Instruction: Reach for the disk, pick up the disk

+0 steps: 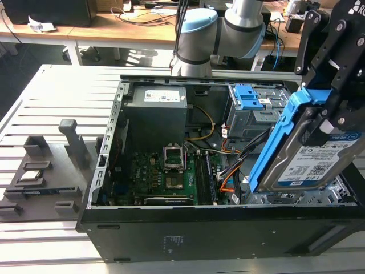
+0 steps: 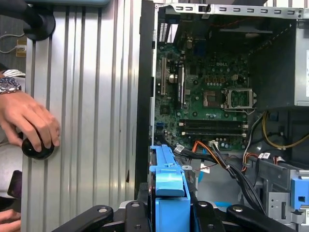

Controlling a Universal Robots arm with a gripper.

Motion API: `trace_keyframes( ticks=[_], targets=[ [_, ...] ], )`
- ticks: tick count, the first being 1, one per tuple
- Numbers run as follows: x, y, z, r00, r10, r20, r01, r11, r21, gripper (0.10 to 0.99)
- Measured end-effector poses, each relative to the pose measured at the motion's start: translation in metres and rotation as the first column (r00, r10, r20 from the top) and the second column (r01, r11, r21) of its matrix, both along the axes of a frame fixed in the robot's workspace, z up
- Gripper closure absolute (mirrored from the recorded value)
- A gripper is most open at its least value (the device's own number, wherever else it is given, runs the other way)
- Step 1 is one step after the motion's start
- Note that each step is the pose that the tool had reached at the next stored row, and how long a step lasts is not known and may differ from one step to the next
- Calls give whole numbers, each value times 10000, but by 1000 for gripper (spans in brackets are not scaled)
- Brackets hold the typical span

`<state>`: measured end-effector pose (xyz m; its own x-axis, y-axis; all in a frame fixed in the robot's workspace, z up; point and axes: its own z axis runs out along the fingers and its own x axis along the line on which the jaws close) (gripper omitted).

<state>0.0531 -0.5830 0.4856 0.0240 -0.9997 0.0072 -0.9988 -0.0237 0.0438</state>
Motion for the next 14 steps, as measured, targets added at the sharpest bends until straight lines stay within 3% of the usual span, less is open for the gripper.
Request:
trace_keyframes(
  ticks=[7, 10, 12, 14],
  targets=[
    [206, 180, -115, 9998, 0, -189, 0, 10000, -5, 722],
    [279, 258, -151, 9997, 1, -244, -1, 10000, -4, 722],
    [385, 364, -209, 9994, 0, -335, 0, 10000, -5, 722],
    [449, 414, -244, 9992, 1, -390, -1, 10000, -3, 722]
  ],
)
